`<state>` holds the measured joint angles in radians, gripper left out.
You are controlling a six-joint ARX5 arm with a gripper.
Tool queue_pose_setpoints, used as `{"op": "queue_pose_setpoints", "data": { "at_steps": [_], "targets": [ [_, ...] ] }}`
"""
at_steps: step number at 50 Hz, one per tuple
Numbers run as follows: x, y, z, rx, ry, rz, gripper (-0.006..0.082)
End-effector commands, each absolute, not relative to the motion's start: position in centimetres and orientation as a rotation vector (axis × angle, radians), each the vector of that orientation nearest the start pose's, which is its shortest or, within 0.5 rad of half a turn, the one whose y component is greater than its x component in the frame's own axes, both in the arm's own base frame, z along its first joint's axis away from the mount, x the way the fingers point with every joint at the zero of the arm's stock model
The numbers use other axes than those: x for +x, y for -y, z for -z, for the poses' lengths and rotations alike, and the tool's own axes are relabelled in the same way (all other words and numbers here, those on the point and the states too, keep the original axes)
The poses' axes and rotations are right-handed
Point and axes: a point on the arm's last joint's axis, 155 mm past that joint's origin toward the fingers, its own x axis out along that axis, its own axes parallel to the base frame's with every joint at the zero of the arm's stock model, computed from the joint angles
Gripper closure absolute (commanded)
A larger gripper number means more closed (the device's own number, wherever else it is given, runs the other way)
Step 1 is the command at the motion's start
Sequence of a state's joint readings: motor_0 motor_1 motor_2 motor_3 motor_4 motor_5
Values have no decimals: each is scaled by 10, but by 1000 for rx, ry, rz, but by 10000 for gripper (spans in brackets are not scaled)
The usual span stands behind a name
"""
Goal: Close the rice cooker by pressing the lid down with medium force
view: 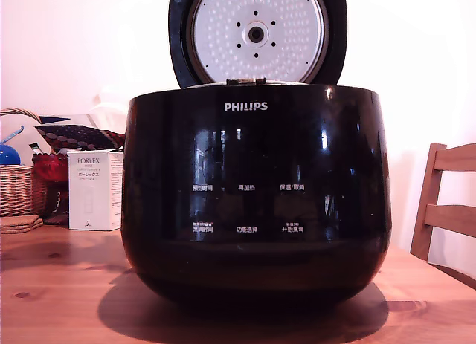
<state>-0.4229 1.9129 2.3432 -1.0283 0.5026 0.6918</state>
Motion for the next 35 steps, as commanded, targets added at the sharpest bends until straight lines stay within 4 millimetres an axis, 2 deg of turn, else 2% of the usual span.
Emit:
{"op": "queue_pose_setpoints", "data": {
  "at_steps": [1, 10, 20, 35],
  "targets": [
    [415, 290, -365, 596, -325, 1099, 788],
    [398, 296, -352, 594, -390, 1141, 788],
    [382, 303, -347, 595, -424, 1180, 788],
    [358, 302, -338, 576, -515, 1216, 788]
  ]
}}
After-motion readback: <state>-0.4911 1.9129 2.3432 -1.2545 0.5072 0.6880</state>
